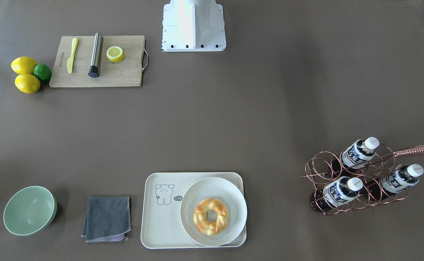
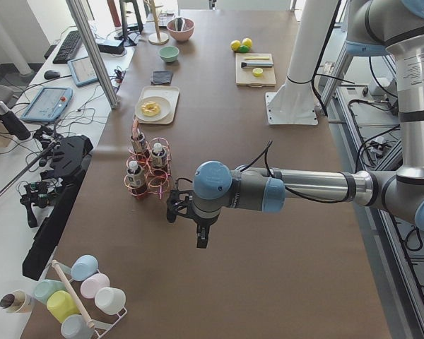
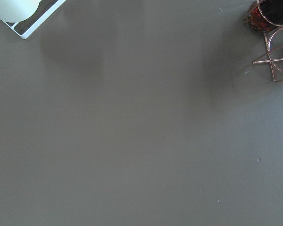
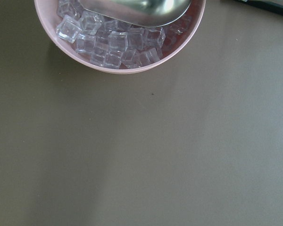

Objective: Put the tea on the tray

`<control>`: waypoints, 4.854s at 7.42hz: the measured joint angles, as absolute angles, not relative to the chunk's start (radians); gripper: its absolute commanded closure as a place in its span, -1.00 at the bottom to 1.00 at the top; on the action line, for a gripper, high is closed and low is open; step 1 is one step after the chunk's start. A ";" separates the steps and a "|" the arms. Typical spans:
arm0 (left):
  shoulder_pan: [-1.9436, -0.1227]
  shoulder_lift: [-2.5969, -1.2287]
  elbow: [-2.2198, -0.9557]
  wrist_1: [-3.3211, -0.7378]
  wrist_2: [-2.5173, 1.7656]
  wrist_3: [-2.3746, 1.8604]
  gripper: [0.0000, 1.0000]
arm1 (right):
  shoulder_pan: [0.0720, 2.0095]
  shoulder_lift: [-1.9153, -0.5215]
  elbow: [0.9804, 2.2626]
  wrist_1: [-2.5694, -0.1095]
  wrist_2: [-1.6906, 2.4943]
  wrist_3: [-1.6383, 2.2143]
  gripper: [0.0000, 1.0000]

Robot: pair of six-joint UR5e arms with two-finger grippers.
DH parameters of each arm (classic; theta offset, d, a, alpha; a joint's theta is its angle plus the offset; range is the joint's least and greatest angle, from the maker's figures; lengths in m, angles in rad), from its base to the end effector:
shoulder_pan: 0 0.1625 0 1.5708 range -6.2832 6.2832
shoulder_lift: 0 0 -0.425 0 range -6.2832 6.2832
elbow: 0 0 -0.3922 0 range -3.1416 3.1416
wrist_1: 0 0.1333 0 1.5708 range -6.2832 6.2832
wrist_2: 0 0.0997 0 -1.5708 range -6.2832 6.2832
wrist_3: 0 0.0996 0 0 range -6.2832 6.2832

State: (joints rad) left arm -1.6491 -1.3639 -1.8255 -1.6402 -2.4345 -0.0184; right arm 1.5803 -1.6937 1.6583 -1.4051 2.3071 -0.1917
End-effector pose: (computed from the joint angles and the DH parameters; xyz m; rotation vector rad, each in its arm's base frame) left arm -0.0896 -0.4053 0.6123 0.1356 0.8590 -0.0399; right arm 0.0707 -0.4476 0.6584 0.1980 -0.7205 -0.2216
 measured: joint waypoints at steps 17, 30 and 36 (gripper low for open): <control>-1.528 -1.224 -1.969 -1.978 -2.574 -0.385 -0.96 | 1.580 -1.723 1.685 -1.345 2.393 -0.196 -1.00; -1.054 -1.696 -1.923 -1.968 -1.905 -0.852 -0.84 | 1.578 -1.752 1.661 -1.269 2.419 -0.193 -0.99; -1.040 -1.779 -1.824 -1.982 -1.845 -0.848 -0.65 | 1.578 -1.751 1.663 -1.266 2.418 -0.195 -0.99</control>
State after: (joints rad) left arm -1.0398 -1.7789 -1.8237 -1.9820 -1.8453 -0.8485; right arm 1.5785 -1.7514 1.6626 -1.2657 2.4181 -0.1947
